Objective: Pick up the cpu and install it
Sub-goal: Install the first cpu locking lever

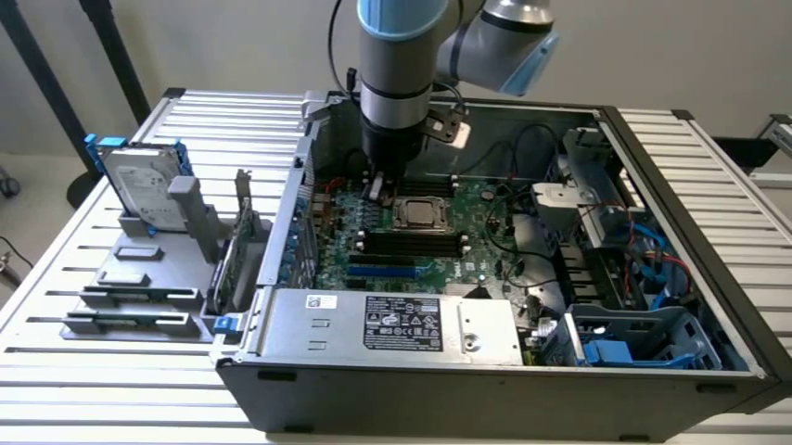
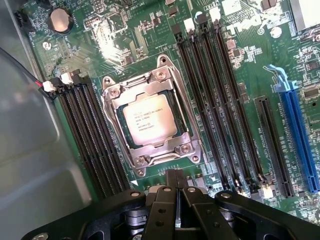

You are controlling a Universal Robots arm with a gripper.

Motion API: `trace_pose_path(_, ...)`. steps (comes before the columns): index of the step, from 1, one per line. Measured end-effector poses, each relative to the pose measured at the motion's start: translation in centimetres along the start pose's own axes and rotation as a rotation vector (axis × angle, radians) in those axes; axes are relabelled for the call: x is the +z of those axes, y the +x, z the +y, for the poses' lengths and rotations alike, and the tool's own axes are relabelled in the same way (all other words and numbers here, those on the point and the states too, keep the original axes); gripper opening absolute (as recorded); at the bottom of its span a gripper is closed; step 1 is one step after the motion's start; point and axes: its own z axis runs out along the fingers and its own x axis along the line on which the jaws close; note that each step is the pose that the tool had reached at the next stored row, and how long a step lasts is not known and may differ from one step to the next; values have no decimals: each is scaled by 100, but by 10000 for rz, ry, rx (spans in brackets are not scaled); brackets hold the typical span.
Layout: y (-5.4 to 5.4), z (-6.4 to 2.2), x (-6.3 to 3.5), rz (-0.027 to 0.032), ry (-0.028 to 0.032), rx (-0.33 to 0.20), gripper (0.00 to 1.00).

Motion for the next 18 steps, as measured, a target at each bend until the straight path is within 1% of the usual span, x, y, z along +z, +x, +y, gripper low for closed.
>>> trace_pose_path(2, 10, -4, -1, -68, -64, -114, 11)
trace_pose_path(4, 24, -9, -5, -136, -101, -227, 11)
trace_pose_path(5, 33, -12, -8, -182, -114, -269, 11)
trace_pose_path(7, 54, -20, -16, -304, -148, -329, 11)
trace_pose_path(11, 99, -37, -32, -623, -248, -408, 11)
trace_pose_path(13, 122, -46, -35, -771, -292, -457, 11)
trace_pose_path(14, 136, -51, -33, -834, -311, -482, 11)
trace_pose_path(16, 170, -62, -28, -927, -337, -536, 11)
trace_pose_path(18, 208, -77, -22, -996, -354, -595, 11)
